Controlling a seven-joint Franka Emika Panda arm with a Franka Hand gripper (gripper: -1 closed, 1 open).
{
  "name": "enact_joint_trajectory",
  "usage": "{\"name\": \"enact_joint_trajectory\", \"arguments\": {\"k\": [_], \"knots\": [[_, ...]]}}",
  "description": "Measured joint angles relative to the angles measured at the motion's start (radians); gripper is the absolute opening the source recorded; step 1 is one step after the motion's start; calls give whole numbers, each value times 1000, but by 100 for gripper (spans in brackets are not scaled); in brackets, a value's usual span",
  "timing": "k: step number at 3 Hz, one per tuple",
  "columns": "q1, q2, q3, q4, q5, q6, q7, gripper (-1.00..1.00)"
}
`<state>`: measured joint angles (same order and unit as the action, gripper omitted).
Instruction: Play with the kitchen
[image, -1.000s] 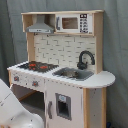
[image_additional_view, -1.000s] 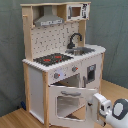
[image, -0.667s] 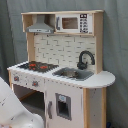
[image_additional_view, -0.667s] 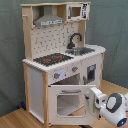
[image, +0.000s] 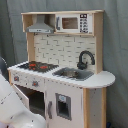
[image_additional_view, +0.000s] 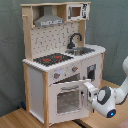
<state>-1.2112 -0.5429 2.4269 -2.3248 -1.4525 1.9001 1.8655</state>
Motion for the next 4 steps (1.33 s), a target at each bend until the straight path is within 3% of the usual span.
{"name": "enact_joint_trajectory", "arguments": {"k": [2, 3, 4], "knots": [[-145, 0, -1, 13, -111, 88, 0, -100], [-214, -3, -1, 52, -167, 131, -5, -100], [-176, 48, 8, 68, -188, 102, -77, -100]]}}
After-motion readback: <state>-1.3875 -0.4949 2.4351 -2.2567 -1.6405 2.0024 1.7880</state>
